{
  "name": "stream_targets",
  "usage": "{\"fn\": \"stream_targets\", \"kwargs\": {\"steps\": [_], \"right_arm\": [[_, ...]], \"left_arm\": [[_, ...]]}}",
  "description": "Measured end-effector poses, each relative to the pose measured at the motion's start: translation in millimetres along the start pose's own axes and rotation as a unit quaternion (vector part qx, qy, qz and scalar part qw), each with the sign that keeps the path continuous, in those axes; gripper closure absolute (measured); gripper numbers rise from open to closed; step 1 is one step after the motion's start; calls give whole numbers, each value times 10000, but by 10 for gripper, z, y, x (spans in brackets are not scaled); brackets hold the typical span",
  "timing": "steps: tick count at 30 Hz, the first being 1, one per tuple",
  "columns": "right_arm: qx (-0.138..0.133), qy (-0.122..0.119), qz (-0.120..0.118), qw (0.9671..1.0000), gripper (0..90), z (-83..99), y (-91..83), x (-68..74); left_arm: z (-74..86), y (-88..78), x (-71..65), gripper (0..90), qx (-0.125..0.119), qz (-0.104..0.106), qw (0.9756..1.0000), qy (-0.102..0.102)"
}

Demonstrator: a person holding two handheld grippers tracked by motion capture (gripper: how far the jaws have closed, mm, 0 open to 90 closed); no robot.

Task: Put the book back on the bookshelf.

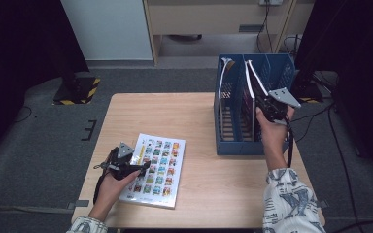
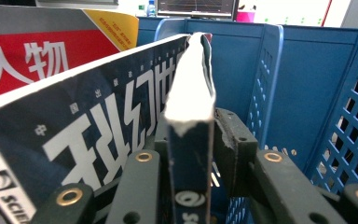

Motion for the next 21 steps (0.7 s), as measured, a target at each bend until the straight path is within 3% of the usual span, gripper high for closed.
{"fn": "stream_targets", "kwargs": {"steps": [6, 8, 12, 21], "right_arm": [[38, -41, 11, 10000, 684, -4, -31, 17], [103, 18, 2, 9999, 626, 28, -75, 17], [193, -43, 42, 9998, 599, 71, -149, 2], [185, -191, 7, 9996, 593, 166, -293, 41]], "left_arm": [[0, -1, 2, 53, 2, -3, 10000, 2], [1, 1, 4, 53, -3, -2, 10000, -5], [0, 4, -6, 53, 11, -1, 10000, 1], [1, 6, -4, 53, 15, -6, 10000, 5]]}}
Point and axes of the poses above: each handheld gripper's, and its own axes: y roughly forward along the jaws, z roughly out of its underside, x roughly to its left, the point moved 1 cm from there along y, roughly forward along the jaws, and after that the axes turned 15 degrees about y, right-handed, at the moved point
